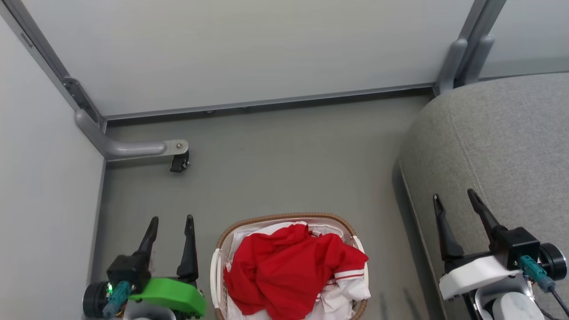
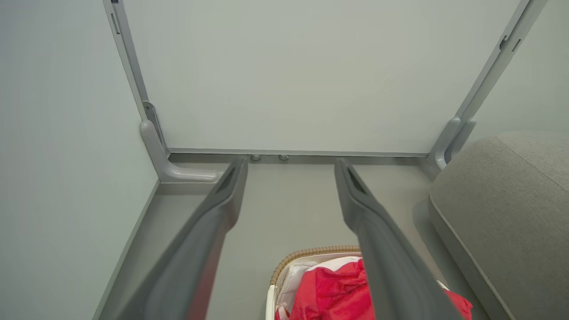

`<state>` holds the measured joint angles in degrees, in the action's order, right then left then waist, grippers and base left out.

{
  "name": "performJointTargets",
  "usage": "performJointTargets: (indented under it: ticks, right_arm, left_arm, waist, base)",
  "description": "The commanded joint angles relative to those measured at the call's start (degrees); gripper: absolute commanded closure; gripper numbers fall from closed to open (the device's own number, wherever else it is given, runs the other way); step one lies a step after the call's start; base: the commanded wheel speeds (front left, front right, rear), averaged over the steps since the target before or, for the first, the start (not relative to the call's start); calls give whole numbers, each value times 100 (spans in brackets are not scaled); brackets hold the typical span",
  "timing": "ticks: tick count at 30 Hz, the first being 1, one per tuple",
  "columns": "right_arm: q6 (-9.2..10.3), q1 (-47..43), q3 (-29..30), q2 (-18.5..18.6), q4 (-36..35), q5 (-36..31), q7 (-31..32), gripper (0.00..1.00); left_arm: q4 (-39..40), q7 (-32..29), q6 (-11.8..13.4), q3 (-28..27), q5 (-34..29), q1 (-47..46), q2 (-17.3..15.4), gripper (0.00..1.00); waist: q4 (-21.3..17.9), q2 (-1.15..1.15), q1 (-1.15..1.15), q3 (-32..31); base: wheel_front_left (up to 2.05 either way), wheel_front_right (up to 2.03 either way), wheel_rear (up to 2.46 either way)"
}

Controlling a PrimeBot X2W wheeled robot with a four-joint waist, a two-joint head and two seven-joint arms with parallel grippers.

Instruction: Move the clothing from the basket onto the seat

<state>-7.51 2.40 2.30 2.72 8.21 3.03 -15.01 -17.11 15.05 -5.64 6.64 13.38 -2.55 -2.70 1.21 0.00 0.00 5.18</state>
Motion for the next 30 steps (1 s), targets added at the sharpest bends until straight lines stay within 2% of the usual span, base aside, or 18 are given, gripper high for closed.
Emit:
performJointTargets:
  ticks: [1,7,18,30]
  right_arm:
    - [4,125,21,31,-38,-28,-26,0]
    - [4,584,-26,30,-157,15,-26,0]
    - [5,1361,-259,25,-368,251,-26,0]
    - [5,1720,-469,24,-426,730,-26,0]
  left_arm:
    - [-61,17,-39,73,-76,-199,-34,0]
    - [-511,14,-92,385,-277,-967,-34,0]
    - [-1913,14,-166,678,-826,-2264,-130,0]
    - [-3337,15,-180,965,-983,-3049,-425,0]
  waist:
    - [-85,0,0,374]
    - [-285,0,0,1192]
    - [-877,0,0,2674]
    - [-1334,0,0,3525]
  base:
    - [0,0,0]
    - [0,0,0]
    - [0,0,0]
    - [0,0,0]
